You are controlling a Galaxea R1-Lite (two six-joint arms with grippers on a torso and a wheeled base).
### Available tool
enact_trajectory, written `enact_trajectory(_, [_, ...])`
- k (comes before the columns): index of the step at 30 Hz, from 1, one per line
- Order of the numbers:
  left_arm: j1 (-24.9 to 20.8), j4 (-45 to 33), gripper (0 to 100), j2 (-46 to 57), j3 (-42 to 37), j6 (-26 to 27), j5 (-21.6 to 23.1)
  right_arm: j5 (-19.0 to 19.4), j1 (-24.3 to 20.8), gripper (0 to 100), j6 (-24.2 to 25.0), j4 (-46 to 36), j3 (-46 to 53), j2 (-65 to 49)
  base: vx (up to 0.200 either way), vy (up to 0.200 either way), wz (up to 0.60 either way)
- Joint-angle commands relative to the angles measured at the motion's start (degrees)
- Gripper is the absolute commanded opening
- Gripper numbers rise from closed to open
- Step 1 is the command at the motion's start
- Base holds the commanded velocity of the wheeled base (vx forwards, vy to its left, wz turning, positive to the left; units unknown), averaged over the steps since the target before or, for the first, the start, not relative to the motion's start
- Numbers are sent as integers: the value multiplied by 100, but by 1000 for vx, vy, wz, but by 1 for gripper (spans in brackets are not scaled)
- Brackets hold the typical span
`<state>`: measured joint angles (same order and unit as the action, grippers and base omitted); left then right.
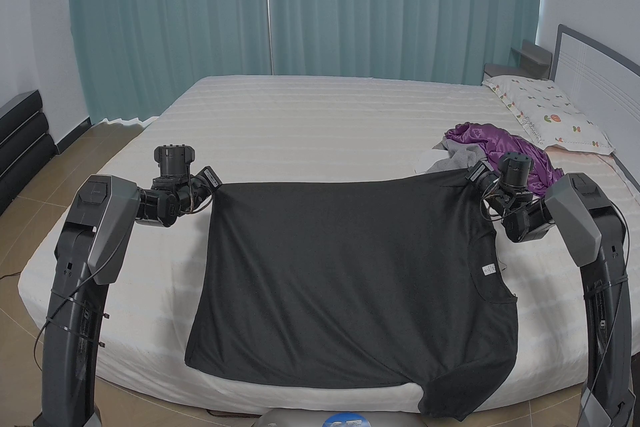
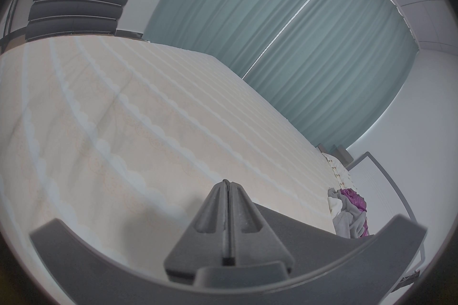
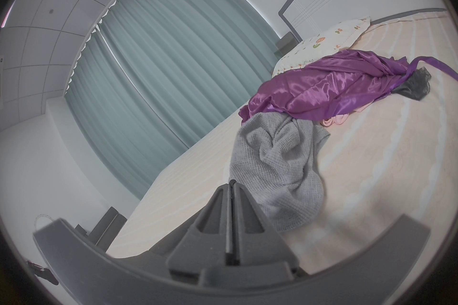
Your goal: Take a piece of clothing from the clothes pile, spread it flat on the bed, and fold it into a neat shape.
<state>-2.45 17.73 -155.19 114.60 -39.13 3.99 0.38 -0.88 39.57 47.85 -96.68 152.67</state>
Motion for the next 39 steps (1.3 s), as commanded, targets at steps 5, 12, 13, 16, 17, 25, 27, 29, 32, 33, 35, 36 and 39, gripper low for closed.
enact_trajectory(5, [-71, 64, 0, -231, -1, 11, 6, 6, -26, 0, -20, -12, 27, 342, 0, 0, 0])
enact_trajectory(12, [-71, 64, 0, -381, -1, 11, 6, 6, -62, 0, -20, -12, 53, 526, 0, 0, 0])
enact_trajectory(13, [-71, 64, 0, -390, -1, 11, 14, -3, -62, 0, -20, -12, 62, 544, 0, 0, 0])
enact_trajectory(16, [-71, 56, 0, -390, -1, 2, 23, -3, -62, 0, -20, -12, 71, 597, 0, 0, 0])
enact_trajectory(17, [-80, 47, 0, -390, -1, 2, 23, -3, -70, 0, -20, -12, 79, 606, 0, 0, 0])
enact_trajectory(25, [-98, 3, 100, -390, -1, -24, -3, 6, -114, 100, -28, -4, 238, 606, 0, 0, 0])
enact_trajectory(27, [-107, 3, 100, -363, -1, -16, -3, 6, -141, 100, -20, 32, 255, 579, 0, 0, 0])
enact_trajectory(29, [-98, -15, 100, -319, -26, -24, -12, 6, -114, 100, -20, 76, 378, 456, 0, 0, 0])
enact_trajectory(32, [-98, -23, 100, -302, -35, -33, -12, 15, -106, 100, -20, 76, 440, 351, 0, 0, 0])
enact_trajectory(33, [-71, -32, 100, -126, -166, -33, -21, 68, -70, 100, 42, 84, 765, -1, 0, 0, 0])
enact_trajectory(35, [-10, -41, 100, 305, -615, -42, -3, 120, 9, 100, 68, 137, 1336, -440, 0, 0, 0])
enact_trajectory(36, [43, -41, 100, 524, -878, -51, 41, 182, 17, 100, 77, 260, 1600, -572, 0, 0, 0])
enact_trajectory(39, [122, 20, 100, 1017, -1467, -51, 85, 279, 70, 100, 86, 796, 2365, -924, 0, 0, 0])
